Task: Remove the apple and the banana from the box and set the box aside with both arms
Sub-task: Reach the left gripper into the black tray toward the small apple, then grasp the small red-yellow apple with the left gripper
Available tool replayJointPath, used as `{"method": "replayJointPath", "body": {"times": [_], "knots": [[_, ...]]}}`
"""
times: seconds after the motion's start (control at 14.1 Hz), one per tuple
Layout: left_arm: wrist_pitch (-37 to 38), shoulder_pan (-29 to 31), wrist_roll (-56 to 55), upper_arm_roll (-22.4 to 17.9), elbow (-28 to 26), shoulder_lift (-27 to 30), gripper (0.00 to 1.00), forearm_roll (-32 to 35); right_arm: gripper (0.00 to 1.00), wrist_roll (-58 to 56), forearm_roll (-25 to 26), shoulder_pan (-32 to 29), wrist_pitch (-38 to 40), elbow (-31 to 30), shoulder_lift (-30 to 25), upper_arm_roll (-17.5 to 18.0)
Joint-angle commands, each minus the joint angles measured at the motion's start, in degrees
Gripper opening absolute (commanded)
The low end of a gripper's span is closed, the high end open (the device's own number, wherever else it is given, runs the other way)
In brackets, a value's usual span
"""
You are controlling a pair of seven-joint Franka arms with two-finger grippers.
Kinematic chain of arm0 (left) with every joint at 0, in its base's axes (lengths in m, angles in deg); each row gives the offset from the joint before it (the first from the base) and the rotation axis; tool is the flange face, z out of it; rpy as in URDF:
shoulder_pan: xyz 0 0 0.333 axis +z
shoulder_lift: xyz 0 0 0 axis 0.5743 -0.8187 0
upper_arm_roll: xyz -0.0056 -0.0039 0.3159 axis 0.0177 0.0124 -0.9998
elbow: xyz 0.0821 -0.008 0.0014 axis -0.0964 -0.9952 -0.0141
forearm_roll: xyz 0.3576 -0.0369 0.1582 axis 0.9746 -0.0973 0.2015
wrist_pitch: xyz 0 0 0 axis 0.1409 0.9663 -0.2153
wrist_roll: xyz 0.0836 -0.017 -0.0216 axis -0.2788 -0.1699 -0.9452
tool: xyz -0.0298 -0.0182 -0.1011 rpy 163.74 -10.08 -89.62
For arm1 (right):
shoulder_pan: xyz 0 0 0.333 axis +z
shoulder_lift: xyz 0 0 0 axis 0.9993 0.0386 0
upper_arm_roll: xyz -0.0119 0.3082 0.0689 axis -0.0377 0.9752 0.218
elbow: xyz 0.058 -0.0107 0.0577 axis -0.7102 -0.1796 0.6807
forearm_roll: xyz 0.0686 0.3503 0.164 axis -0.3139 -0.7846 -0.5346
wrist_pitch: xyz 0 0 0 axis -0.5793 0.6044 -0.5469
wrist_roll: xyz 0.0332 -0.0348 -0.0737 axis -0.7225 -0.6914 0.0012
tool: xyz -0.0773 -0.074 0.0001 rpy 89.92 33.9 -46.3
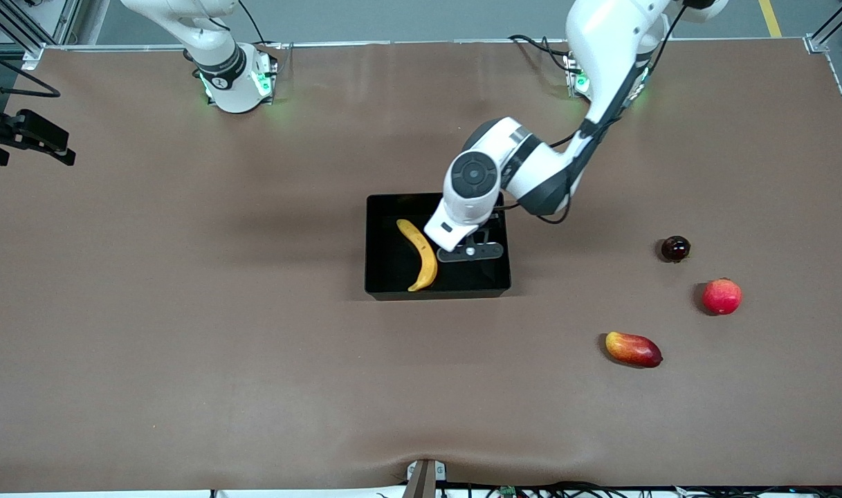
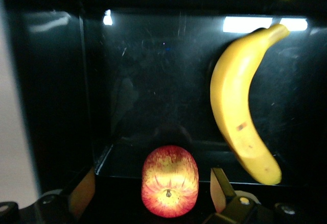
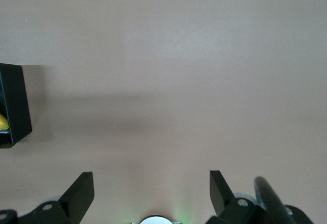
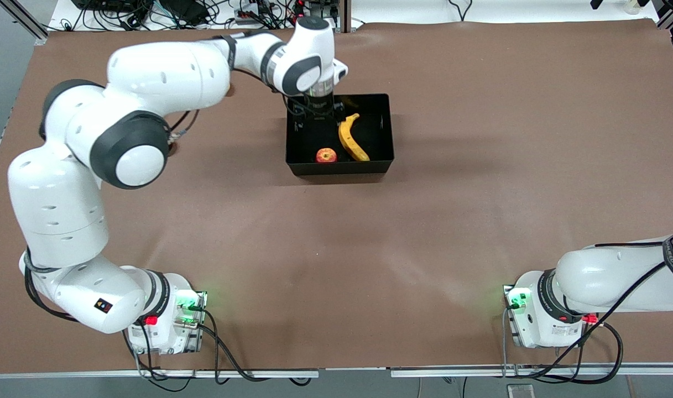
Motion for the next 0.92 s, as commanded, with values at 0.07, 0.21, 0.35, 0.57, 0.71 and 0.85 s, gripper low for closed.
{"method": "replayJointPath", "body": {"times": [0.07, 0.21, 0.35, 0.57, 0.71, 0.85], "knots": [[-1.38, -0.55, -1.76, -0.06, -1.53, -2.91, 1.00, -0.87, 1.00, -0.45, -0.09, -0.86, -0.13, -0.08, -0.36, 0.39], [-2.26, -1.87, -3.87, -0.06, -1.88, -3.70, 1.00, -1.23, 1.00, -0.45, -0.09, -0.86, -0.13, -0.08, -0.36, 0.39], [-3.23, -2.58, -4.84, -0.06, -2.06, -4.32, 1.00, -1.23, 1.00, -0.45, -0.09, -0.86, -0.13, -0.08, -0.36, 0.39], [-4.64, -3.63, -6.43, -0.06, -2.15, -4.76, 0.95, -1.23, 1.00, -0.45, 0.00, -0.69, -0.13, -0.08, -0.36, 0.39], [-4.64, -3.72, -6.60, -0.06, -2.15, -4.50, 0.33, -1.23, 1.00, -0.36, -0.09, -0.60, -0.13, 0.01, -0.36, 0.47], [-4.20, -3.72, -7.04, -0.06, -1.97, -4.15, 0.00, -1.14, 1.00, -0.36, -0.09, -0.68, -0.13, 0.01, -0.36, 0.47]]}}
